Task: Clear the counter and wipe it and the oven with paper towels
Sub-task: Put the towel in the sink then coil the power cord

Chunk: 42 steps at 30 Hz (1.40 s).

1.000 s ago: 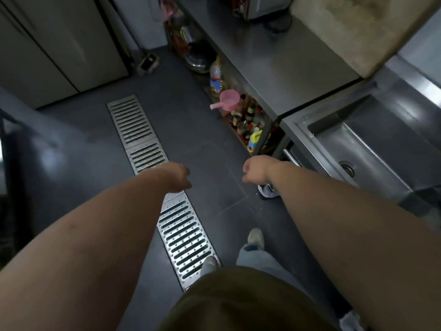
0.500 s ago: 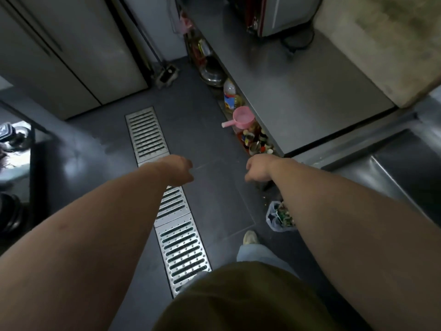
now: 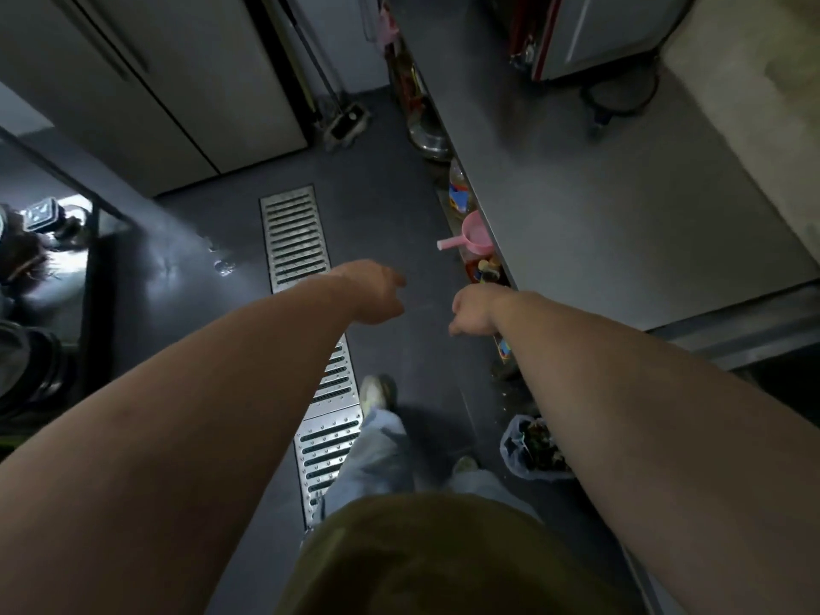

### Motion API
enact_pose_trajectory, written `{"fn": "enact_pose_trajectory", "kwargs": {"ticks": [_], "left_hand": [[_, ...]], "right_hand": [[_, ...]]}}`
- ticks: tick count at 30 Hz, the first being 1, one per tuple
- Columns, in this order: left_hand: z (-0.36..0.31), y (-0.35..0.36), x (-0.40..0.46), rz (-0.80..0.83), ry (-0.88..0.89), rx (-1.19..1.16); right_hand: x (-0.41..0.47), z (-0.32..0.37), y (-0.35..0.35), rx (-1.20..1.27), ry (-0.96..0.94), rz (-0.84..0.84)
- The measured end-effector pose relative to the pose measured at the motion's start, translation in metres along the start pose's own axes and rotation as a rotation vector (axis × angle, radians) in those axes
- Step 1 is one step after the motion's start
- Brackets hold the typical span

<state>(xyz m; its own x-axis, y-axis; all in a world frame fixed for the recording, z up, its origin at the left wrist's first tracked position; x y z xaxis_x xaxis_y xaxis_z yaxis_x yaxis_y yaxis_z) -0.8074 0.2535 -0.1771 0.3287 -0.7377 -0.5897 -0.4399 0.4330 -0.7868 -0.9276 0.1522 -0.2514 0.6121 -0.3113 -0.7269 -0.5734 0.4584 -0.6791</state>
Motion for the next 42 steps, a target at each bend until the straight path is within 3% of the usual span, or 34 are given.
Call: {"fn": "enact_pose_trajectory", "kwargs": {"ticks": [8, 17, 22, 30, 36, 42], "left_hand": [[0.073, -0.046, 0.095, 0.138, -0.047, 0.082], [0.065, -0.138, 0.211, 0.107, 0.176, 0.177], [0.03, -0.157, 0.251, 0.161, 0.261, 0.292], [-0.058, -0.2, 0.307, 0.183, 0.347, 0.297], [-0.132, -0.236, 0.359, 0.138, 0.385, 0.32], [-0.208, -0.233, 0.383, 0.194, 0.52, 0.393]], "right_hand": [[0.062, -0.043, -0.072, -0.022, 0.143, -0.016], [0.11, -0.069, -0.141, 0.229, 0.309, -0.091], [0.114, -0.095, -0.152, 0.287, 0.342, -0.081], [0.116, -0.213, -0.152, 0.338, 0.467, -0.015], [0.12, -0.286, -0.191, 0.32, 0.496, -0.077], [0.112, -0.342, -0.19, 0.379, 0.569, -0.046]]}}
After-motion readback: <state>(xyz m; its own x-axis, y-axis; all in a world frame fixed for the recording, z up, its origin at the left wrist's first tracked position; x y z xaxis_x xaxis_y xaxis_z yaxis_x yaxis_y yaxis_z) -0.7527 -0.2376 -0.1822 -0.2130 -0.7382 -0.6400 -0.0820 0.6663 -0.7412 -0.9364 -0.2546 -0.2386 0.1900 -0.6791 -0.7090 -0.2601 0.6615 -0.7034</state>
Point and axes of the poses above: each hand's wrist, its own x-axis towards the middle knuckle, its own y-axis out of the palm, z = x × y, the point moved 7 cm from there along x, towards the middle knuckle, and after that the axes turned 14 degrees about -x, right-handed, at the moved point
